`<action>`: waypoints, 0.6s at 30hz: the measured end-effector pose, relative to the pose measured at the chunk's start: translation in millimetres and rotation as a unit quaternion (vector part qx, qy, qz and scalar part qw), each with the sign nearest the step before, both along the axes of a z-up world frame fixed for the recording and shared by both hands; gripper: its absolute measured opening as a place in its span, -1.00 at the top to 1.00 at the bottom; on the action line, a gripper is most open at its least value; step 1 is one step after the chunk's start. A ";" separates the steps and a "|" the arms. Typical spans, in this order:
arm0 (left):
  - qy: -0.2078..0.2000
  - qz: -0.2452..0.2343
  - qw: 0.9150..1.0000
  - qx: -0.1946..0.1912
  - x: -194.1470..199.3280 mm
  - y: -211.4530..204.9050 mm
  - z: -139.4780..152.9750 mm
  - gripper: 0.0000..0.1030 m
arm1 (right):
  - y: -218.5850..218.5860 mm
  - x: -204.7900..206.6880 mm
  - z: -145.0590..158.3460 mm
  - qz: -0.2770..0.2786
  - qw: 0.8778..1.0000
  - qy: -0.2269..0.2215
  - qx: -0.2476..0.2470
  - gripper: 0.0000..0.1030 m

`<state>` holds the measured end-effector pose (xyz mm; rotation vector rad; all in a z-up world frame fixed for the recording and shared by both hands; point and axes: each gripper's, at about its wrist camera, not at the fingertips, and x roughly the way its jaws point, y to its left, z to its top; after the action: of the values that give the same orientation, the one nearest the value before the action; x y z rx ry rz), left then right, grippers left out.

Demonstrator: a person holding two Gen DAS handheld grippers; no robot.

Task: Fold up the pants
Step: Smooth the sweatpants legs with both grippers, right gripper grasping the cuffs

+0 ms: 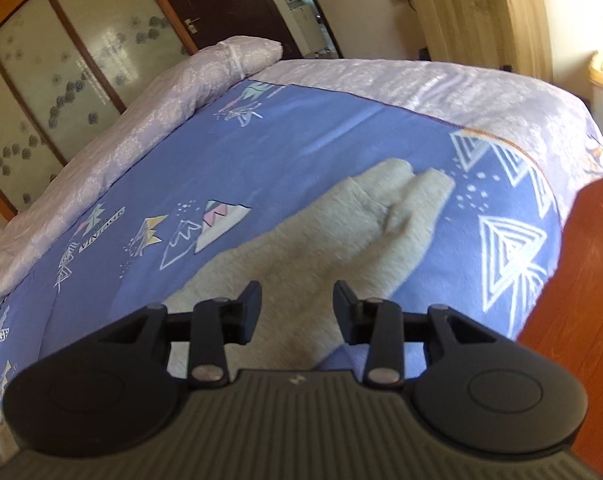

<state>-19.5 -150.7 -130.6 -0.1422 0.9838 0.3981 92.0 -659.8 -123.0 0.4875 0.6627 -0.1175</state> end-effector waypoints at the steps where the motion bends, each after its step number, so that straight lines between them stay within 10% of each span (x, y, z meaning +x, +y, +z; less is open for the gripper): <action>1: -0.001 0.000 1.000 0.000 -0.5 0.0 1.4 0.20 | -4.5 -2.9 -1.8 -0.009 1.000 0.003 0.004 0.17; 18: -0.041 -0.073 0.996 0.001 23.4 -60.3 43.3 0.20 | -19.3 -11.3 -25.0 -0.015 0.996 0.006 0.091 0.17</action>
<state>3.9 -211.0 -87.3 -0.0826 0.9074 0.2568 80.7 -679.1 -147.9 0.6734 0.6813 -0.0886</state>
